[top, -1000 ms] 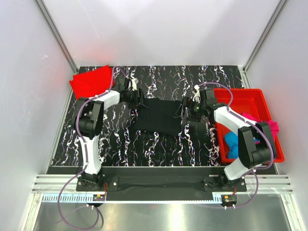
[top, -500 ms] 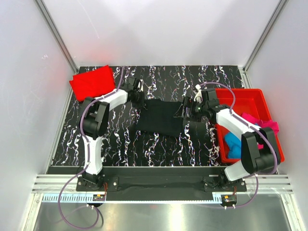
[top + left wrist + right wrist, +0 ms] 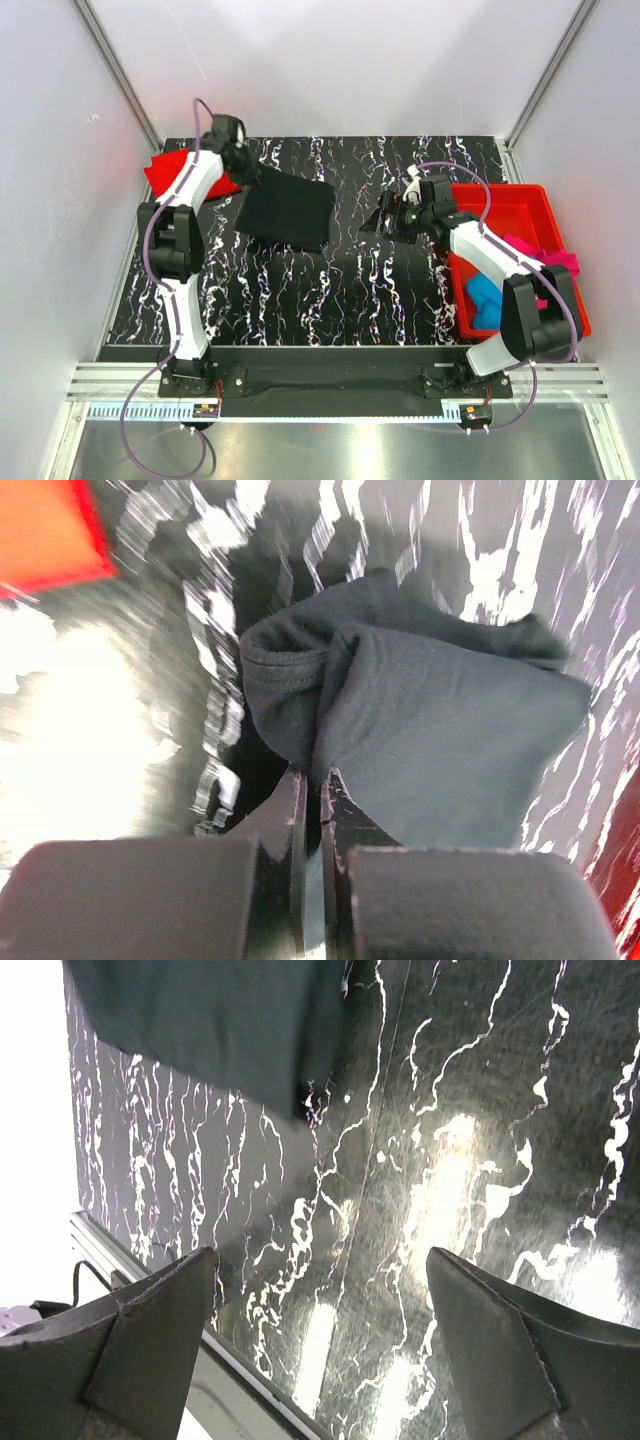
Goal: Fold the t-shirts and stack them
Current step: Neatly place the folded tshirt to the corner
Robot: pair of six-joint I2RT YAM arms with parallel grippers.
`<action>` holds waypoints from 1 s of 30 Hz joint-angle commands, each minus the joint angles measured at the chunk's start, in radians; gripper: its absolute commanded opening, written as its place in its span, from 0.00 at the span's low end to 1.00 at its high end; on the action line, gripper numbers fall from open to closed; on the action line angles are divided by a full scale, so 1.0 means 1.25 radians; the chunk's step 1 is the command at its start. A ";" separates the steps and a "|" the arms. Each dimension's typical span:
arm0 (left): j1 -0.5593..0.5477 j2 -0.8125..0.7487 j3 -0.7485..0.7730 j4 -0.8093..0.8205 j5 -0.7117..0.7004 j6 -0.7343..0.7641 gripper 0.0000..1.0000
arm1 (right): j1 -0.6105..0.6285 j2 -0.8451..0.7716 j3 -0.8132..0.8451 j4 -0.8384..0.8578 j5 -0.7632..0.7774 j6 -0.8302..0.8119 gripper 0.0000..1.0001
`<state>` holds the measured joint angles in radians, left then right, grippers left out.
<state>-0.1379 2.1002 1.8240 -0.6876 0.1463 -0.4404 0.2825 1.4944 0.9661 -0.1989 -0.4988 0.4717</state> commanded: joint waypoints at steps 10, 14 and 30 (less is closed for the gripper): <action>0.109 0.080 0.321 -0.026 -0.062 0.022 0.00 | -0.003 0.105 0.089 0.040 -0.019 0.009 0.95; 0.157 0.073 0.318 0.008 -0.061 0.048 0.00 | -0.003 0.110 0.090 0.030 -0.002 -0.001 0.95; 0.250 0.085 0.308 0.213 -0.116 0.033 0.00 | -0.003 0.152 0.097 0.044 0.011 -0.013 0.95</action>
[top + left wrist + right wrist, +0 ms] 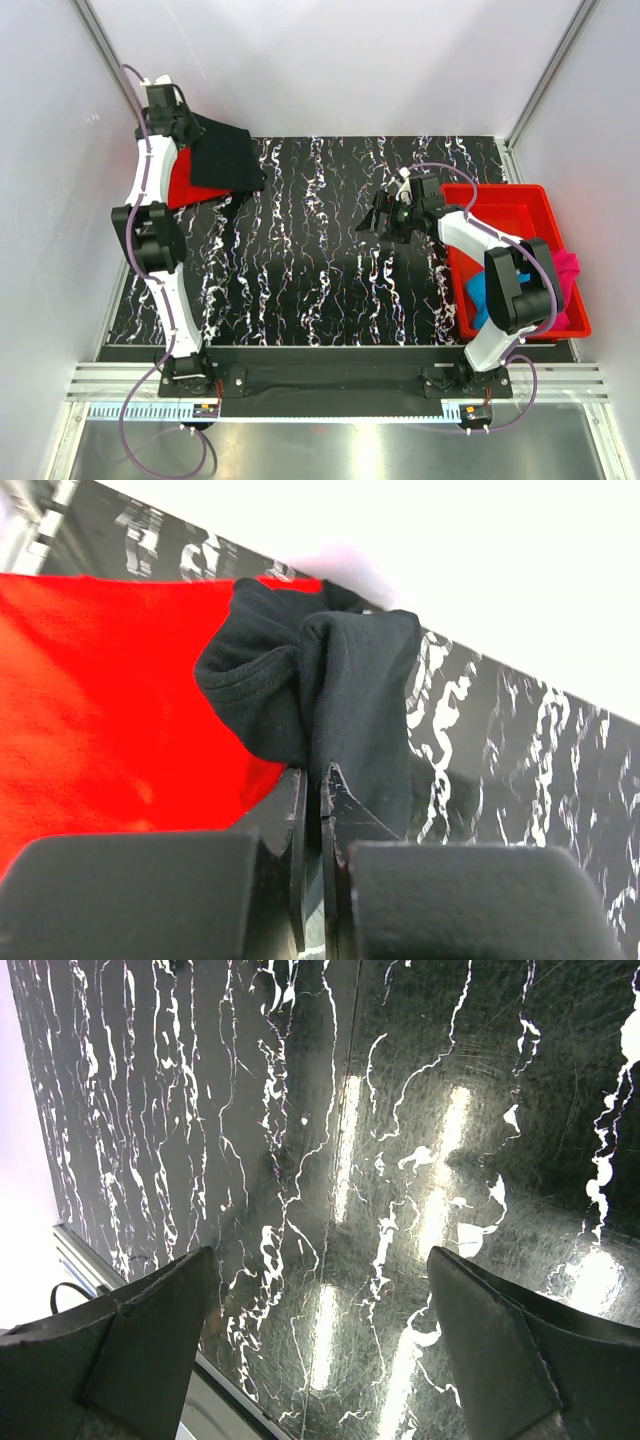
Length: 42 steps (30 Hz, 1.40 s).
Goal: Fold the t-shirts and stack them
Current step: Neatly place the folded tshirt to the corner
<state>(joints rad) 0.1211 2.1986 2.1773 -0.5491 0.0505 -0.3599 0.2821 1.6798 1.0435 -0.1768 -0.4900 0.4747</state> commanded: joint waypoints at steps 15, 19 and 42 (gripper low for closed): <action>0.202 0.114 0.001 0.144 -0.031 0.035 0.04 | -0.002 0.042 0.039 0.053 0.002 -0.009 0.97; 0.217 0.147 0.001 0.167 -0.038 0.039 0.10 | -0.001 0.053 0.033 0.062 0.001 -0.006 0.97; 0.134 -0.152 -0.362 0.059 -0.188 -0.021 0.67 | -0.001 0.027 0.018 0.065 -0.025 -0.004 1.00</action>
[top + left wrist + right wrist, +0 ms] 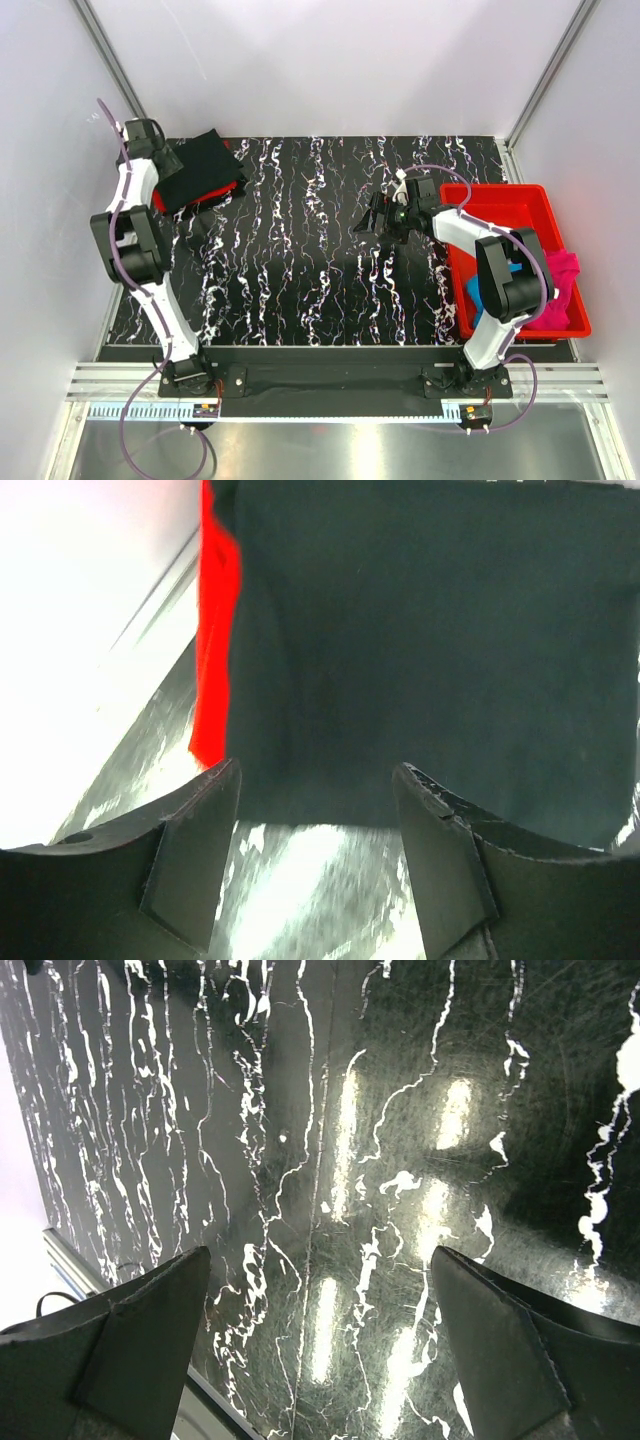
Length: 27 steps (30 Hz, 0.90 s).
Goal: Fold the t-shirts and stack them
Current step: Neatly place the folded tshirt to the corner
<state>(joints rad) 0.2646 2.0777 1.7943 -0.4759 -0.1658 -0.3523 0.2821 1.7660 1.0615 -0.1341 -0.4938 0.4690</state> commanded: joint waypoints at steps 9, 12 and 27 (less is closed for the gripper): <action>0.029 -0.025 -0.184 0.067 0.083 -0.037 0.63 | -0.002 -0.062 -0.012 0.042 -0.031 0.003 1.00; 0.039 0.006 -0.178 0.081 0.084 -0.037 0.63 | -0.002 -0.057 -0.009 0.043 -0.033 0.004 1.00; 0.095 0.088 -0.019 -0.013 0.018 -0.005 0.19 | -0.002 -0.042 0.000 0.040 -0.038 0.004 1.00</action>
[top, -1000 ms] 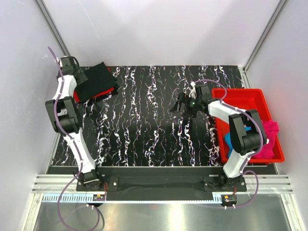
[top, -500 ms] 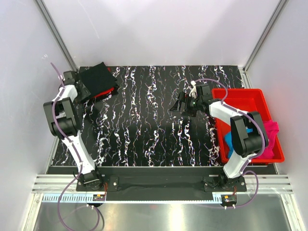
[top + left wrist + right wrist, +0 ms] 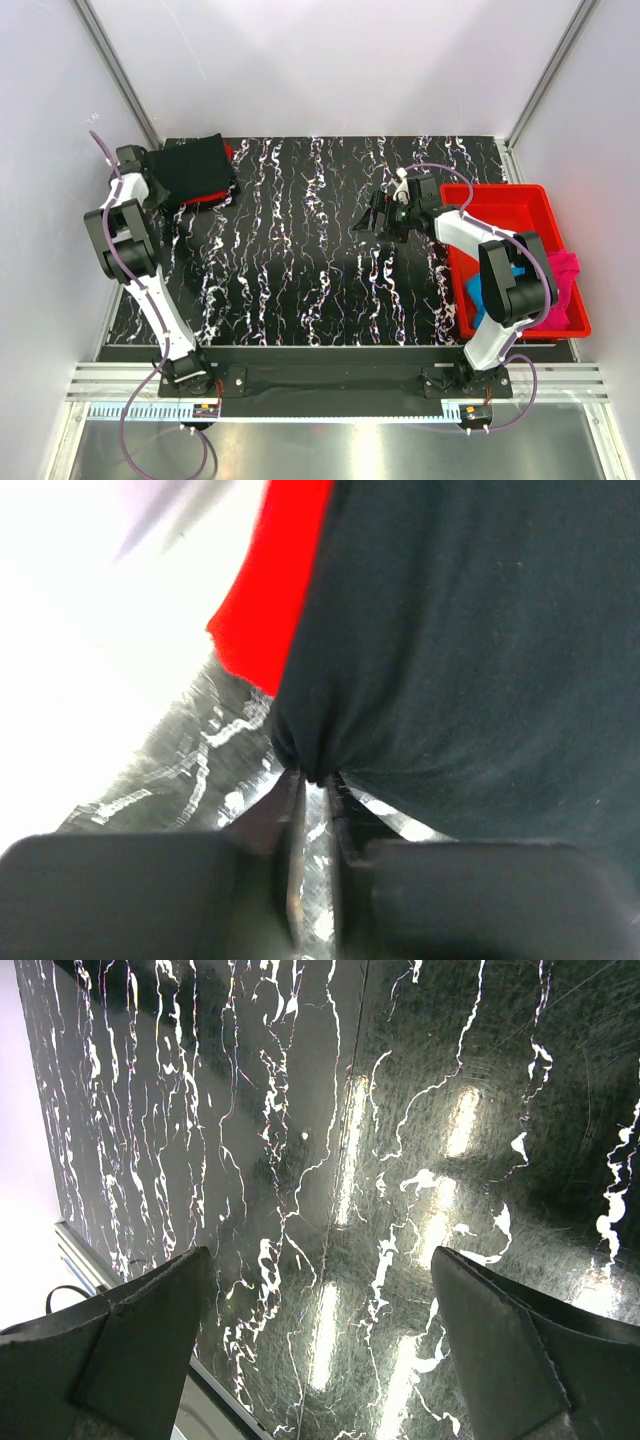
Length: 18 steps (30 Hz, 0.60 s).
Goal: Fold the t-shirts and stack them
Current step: Neatly place the folded tshirt to the corner
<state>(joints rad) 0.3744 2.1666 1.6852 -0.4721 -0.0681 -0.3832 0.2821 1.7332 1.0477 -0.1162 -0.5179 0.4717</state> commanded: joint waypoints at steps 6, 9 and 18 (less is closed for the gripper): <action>0.010 0.031 0.140 -0.058 -0.149 0.021 0.32 | -0.002 -0.017 0.010 0.027 -0.020 0.001 1.00; 0.010 0.031 0.172 -0.081 -0.154 0.012 0.36 | -0.002 -0.016 0.009 0.027 -0.020 0.001 1.00; -0.022 -0.156 0.001 -0.034 -0.011 -0.019 0.55 | -0.002 -0.021 0.016 0.015 -0.004 0.003 1.00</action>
<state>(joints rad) 0.3698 2.1193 1.7344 -0.5575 -0.1719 -0.3923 0.2821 1.7336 1.0477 -0.1162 -0.5175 0.4721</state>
